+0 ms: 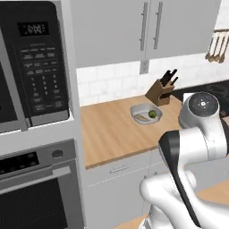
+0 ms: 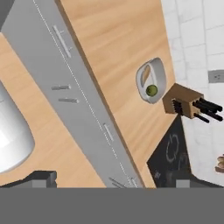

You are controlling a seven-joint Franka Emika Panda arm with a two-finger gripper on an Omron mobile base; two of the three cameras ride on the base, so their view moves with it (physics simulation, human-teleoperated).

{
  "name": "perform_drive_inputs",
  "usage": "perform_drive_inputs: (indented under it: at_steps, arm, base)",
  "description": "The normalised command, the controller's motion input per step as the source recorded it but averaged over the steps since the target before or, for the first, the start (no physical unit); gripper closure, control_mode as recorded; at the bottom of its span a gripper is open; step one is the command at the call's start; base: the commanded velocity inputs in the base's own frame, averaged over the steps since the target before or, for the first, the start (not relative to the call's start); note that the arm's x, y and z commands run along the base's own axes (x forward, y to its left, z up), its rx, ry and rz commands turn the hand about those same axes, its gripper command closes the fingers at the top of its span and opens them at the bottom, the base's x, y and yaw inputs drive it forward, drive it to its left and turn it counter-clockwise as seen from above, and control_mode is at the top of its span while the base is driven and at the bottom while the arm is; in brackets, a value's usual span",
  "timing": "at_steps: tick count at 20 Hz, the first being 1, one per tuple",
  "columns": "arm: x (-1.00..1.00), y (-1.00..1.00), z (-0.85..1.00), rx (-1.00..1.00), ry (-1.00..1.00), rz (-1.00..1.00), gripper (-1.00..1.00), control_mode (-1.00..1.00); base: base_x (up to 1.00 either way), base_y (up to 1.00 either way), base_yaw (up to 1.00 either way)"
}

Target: Take the meat container that has the steak and place it on the second highest rack of the freezer. Then take the vegetable container that has the sweet potato and lime and place it on the highest rack of the freezer.

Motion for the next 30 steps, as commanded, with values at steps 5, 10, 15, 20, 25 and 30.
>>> perform_drive_inputs:
  at_steps: [5, 10, 15, 20, 25, 30]
  arm:
    - [0.00, 0.00, 0.00, 0.00, 0.00, 0.00, -1.00, 1.00]
    - [0.00, 0.00, 0.00, 0.00, 0.00, 0.00, -1.00, 1.00]
    - [0.00, 0.00, 0.00, 0.00, 0.00, 0.00, -1.00, 1.00]
    - [0.00, 0.00, -0.02, 0.00, 0.00, 0.00, -1.00, -1.00]
    - [0.67, -0.26, -0.43, 0.06, 0.00, -0.07, -1.00, -1.00]
    - [0.52, -0.07, -0.76, 0.01, 0.07, -0.09, -1.00, -1.00]
  base:
    - [0.48, -0.19, 0.47]
    - [0.37, -0.52, 0.31]
    - [0.18, -0.55, 0.11]
    - [0.04, -0.14, 0.00]
    - [0.00, 0.00, 0.00]
    - [0.00, 0.00, 0.00]
